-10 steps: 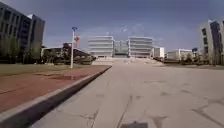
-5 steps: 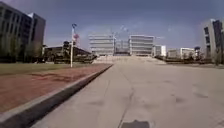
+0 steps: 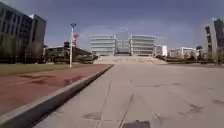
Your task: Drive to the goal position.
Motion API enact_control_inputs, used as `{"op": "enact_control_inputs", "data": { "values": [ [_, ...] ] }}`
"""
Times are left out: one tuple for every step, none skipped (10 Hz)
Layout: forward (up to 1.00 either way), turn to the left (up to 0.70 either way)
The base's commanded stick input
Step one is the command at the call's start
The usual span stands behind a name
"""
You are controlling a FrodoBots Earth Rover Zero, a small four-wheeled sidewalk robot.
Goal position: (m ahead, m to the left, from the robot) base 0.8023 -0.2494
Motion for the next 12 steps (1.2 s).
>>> {"op": "enact_control_inputs", "data": {
  "values": [
    [0.70,0.01],
    [0.70,0.01],
    [0.68,0.01],
    [0.52,0.01],
    [0.37,0.01],
    [0.21,0.00],
    [0.06,0.00],
    [0.00,0.00],
    [0.00,0.00],
    [0.00,0.00],
    [0.00,0.00],
    [0.00,0.00]
  ]
}}
